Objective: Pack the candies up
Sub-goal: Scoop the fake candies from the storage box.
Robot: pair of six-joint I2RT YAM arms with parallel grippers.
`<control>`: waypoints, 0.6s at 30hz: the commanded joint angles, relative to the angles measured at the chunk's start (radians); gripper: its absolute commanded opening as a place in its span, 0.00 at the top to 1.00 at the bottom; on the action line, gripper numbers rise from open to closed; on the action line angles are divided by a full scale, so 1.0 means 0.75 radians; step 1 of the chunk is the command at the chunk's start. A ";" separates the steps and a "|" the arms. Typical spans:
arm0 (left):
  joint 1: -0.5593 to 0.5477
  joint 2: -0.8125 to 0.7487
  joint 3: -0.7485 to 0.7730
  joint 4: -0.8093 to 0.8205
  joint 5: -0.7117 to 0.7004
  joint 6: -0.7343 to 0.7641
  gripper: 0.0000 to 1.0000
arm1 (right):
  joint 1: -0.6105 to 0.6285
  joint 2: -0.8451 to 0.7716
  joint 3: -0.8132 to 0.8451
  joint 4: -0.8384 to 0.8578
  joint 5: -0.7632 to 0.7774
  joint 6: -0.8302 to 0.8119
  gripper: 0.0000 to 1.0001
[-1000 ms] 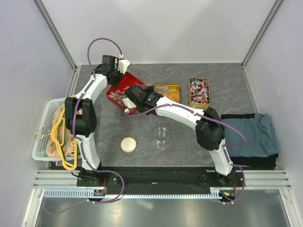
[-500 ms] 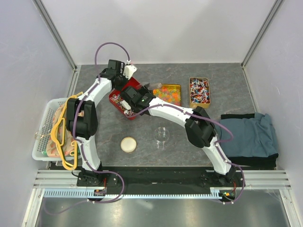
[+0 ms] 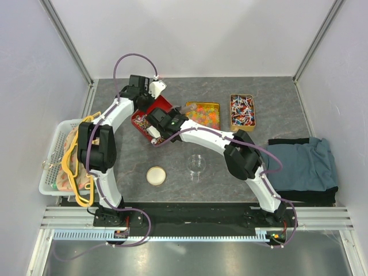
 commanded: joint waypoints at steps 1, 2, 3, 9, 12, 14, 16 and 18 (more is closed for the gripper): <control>0.003 -0.189 -0.015 0.144 0.160 0.058 0.98 | 0.010 0.006 -0.016 -0.156 -0.085 0.062 1.00; 0.003 -0.195 -0.036 0.154 0.162 0.058 0.98 | 0.014 0.004 -0.008 -0.179 -0.134 0.068 1.00; 0.003 -0.203 -0.044 0.162 0.172 0.062 0.98 | 0.020 0.002 0.000 -0.236 -0.157 0.078 1.00; 0.003 -0.240 -0.097 0.238 0.237 0.086 0.98 | 0.053 -0.041 -0.018 -0.357 -0.267 0.099 1.00; 0.003 -0.246 -0.108 0.252 0.278 0.107 0.98 | 0.053 -0.049 -0.026 -0.396 -0.324 0.128 1.00; 0.003 -0.250 -0.124 0.275 0.287 0.115 0.98 | 0.055 -0.043 -0.002 -0.440 -0.371 0.166 1.00; 0.003 -0.252 -0.144 0.305 0.285 0.125 0.98 | 0.055 -0.037 0.033 -0.465 -0.447 0.189 1.00; 0.003 -0.246 -0.151 0.326 0.284 0.131 0.98 | 0.055 -0.034 0.049 -0.484 -0.506 0.217 1.00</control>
